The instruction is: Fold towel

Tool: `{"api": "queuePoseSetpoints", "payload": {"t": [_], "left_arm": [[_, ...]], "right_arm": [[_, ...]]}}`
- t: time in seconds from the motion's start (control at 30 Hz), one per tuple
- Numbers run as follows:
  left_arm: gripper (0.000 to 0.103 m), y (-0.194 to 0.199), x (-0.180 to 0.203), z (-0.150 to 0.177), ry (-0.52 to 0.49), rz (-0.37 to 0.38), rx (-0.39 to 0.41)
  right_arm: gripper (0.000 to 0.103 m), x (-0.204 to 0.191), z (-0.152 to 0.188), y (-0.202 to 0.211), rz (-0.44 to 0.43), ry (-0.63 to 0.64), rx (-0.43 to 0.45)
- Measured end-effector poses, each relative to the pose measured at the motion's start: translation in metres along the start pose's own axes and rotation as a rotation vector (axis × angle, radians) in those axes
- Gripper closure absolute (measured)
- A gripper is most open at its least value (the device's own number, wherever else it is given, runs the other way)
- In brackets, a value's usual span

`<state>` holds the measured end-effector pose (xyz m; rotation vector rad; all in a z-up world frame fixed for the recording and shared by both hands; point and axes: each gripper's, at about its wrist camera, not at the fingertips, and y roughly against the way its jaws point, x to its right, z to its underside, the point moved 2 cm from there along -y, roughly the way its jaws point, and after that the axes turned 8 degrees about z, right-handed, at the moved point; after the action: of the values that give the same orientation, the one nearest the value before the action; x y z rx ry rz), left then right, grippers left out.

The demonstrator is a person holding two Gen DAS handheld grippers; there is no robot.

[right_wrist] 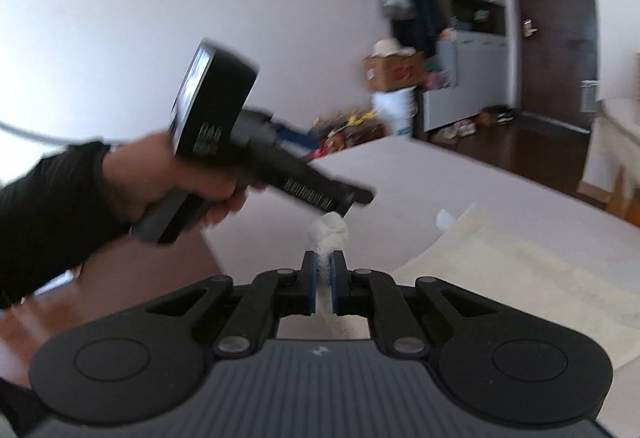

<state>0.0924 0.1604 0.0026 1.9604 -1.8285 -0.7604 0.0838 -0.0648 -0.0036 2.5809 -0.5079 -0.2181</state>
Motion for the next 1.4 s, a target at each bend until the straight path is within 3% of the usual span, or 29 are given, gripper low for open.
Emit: {"api": "queuePoseSetpoints", "payload": {"t": [0.1,0.23,0.27,0.33,0.53,0.6,0.67,0.83,0.9,0.93,1.0,1.03,1.13,1.4], "left_arm": [[0.0,0.001,0.0,0.001,-0.004,0.014,0.001],[0.0,0.0,0.005,0.0,-0.013,0.063,0.018],[0.0,-0.002,0.006,-0.001,-0.011,0.085,0.022],[0.0,-0.005,0.011,-0.006,-0.004,0.144,0.031],[0.001,-0.021,0.044,-0.026,-0.015,0.36,0.046],[0.008,-0.029,0.057,-0.03,-0.027,0.407,0.035],[0.036,-0.036,0.067,-0.032,-0.035,0.432,0.018],[0.038,-0.066,0.086,-0.034,-0.046,0.467,-0.061],[0.049,-0.073,0.089,-0.032,-0.055,0.467,-0.09],[0.055,-0.076,0.091,-0.031,-0.059,0.467,-0.103],[0.088,-0.074,0.091,-0.032,-0.054,0.478,-0.1],[0.096,-0.072,0.091,-0.032,-0.055,0.478,-0.098],[0.097,-0.06,0.096,-0.036,-0.09,0.485,-0.057],[0.095,-0.021,0.135,-0.049,-0.285,0.562,0.033]], "right_arm": [[0.083,-0.008,0.004,-0.004,-0.019,0.032,-0.043],[0.078,0.008,-0.003,0.006,0.023,-0.01,-0.004],[0.072,0.015,-0.007,0.011,0.046,-0.032,0.012],[0.055,0.035,-0.011,0.019,0.108,-0.089,0.034],[0.053,0.082,0.001,0.026,0.4,-0.16,0.0],[0.053,0.098,0.009,0.026,0.439,-0.214,-0.013],[0.053,0.108,0.016,0.026,0.461,-0.246,-0.022],[0.052,0.121,0.026,0.025,0.472,-0.272,-0.029],[0.051,0.124,0.028,0.025,0.47,-0.28,-0.027],[0.05,0.125,0.028,0.025,0.47,-0.283,-0.026],[0.047,0.129,0.031,0.027,0.473,-0.292,-0.021],[0.046,0.13,0.032,0.029,0.475,-0.296,-0.019],[0.046,0.126,0.035,0.036,0.47,-0.293,-0.014],[0.038,0.101,0.048,0.055,0.419,-0.089,-0.041]]}}
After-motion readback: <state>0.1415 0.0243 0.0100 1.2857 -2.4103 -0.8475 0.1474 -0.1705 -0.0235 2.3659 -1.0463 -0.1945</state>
